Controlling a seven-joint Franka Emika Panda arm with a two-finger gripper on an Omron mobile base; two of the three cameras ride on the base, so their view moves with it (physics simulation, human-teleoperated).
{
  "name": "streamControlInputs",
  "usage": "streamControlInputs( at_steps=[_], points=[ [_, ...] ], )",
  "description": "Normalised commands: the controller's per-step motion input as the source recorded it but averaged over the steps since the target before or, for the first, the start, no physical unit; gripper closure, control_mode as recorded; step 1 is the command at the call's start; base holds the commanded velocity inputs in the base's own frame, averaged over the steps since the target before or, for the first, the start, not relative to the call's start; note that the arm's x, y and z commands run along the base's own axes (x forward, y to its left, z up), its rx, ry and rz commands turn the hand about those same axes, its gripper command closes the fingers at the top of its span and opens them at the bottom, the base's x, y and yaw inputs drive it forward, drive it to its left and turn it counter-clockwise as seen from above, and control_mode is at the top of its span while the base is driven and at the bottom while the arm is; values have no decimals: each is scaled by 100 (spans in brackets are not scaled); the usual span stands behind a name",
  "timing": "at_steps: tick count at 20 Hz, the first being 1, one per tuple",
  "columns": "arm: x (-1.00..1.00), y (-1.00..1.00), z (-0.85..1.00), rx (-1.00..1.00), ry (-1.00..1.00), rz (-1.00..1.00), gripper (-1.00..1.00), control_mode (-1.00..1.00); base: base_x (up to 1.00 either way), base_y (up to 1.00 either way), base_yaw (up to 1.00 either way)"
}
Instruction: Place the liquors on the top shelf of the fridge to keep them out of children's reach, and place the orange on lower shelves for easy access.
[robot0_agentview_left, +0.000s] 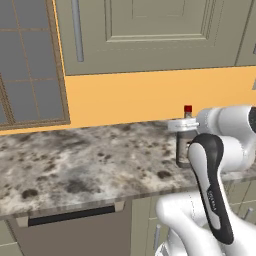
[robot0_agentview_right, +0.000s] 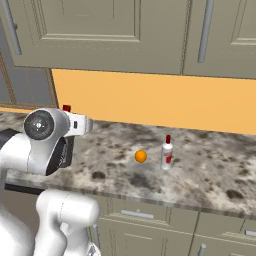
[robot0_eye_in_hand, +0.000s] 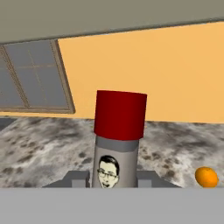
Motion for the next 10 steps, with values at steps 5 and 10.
streamControlInputs(
  at_steps=[5, 10],
  points=[
    [-48, 1, 27, -5, -2, 0, 100, -100, 0, 0, 0],
    [-34, 0, 19, -2, -6, 0, 100, -100, 0, 0, 0]
  ],
)
